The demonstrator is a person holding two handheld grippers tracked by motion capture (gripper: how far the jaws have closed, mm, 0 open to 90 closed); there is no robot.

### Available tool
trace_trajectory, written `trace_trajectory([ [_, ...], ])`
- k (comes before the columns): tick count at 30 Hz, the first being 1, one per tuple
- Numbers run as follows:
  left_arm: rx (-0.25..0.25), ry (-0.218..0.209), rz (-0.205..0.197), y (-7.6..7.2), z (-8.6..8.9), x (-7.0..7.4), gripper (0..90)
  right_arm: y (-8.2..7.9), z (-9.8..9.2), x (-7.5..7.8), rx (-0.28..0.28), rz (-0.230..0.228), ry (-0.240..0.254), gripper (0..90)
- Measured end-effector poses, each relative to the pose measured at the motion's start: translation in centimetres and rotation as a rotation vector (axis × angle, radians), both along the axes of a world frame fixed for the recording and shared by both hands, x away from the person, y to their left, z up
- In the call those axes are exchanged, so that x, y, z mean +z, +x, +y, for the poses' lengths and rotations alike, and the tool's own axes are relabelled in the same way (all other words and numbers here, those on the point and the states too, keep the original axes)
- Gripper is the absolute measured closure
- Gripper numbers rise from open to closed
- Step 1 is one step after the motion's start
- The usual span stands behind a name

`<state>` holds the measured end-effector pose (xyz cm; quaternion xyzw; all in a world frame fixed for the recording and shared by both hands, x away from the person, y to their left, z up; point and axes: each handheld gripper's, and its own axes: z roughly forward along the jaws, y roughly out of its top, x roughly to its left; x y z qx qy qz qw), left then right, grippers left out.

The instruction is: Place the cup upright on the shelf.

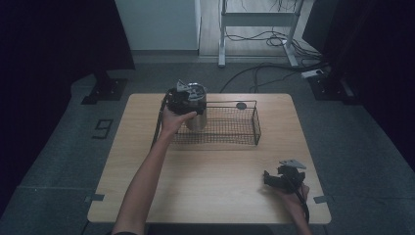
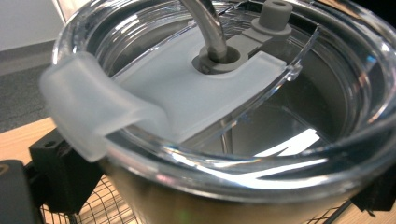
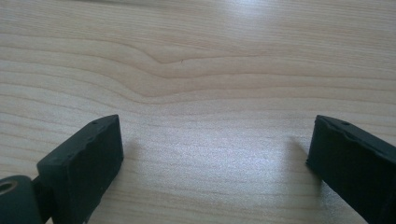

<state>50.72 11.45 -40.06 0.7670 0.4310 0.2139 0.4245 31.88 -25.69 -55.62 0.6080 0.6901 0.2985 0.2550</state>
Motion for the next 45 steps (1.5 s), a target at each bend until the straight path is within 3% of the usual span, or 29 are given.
trace_trajectory([
  [17, 0.031, 0.008, 0.031, 0.7, 0.3, -2.4, 4.1, 0.0, 0.0, 0.0, 0.0, 0.0, 0.0, 2.9],
  [45, 0.027, 0.044, 0.052, 0.6, -0.5, -5.0, 4.1, 0.0, 0.0, 0.0, 0.0, 0.0, 0.0, 2.9],
])
